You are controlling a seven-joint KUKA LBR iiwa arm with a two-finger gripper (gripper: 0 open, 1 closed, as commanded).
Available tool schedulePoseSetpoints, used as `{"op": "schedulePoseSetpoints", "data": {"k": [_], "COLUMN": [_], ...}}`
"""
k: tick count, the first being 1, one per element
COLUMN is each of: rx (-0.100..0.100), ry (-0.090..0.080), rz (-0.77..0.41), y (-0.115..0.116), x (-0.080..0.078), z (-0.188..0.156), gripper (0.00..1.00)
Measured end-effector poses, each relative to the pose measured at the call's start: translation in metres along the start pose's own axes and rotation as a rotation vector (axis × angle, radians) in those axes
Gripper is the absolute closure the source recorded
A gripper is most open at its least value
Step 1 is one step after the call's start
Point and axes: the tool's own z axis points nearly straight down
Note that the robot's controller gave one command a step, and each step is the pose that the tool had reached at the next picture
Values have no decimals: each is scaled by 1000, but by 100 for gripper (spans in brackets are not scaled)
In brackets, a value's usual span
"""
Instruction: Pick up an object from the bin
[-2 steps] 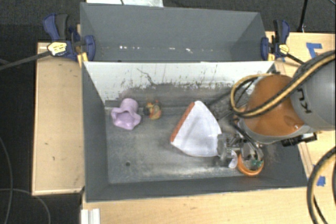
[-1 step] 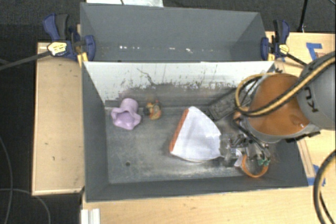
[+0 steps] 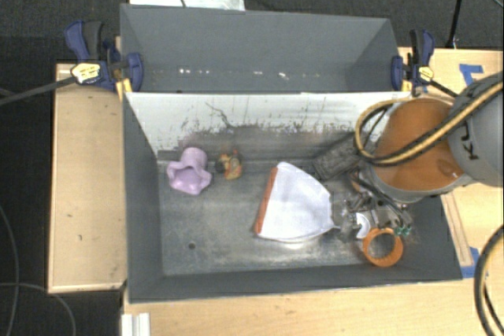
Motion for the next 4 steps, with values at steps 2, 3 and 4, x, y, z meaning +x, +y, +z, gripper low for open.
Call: {"op": "schedulePoseSetpoints", "data": {"k": [2,3,4], "rx": [-2,4,-2], "ry": [5,-16,2], "rz": [98,-54,-90], "y": [7,17,17], "x": [-4,-20,11], "z": [-103,-90,-257], "gripper": [100,100,100]}}
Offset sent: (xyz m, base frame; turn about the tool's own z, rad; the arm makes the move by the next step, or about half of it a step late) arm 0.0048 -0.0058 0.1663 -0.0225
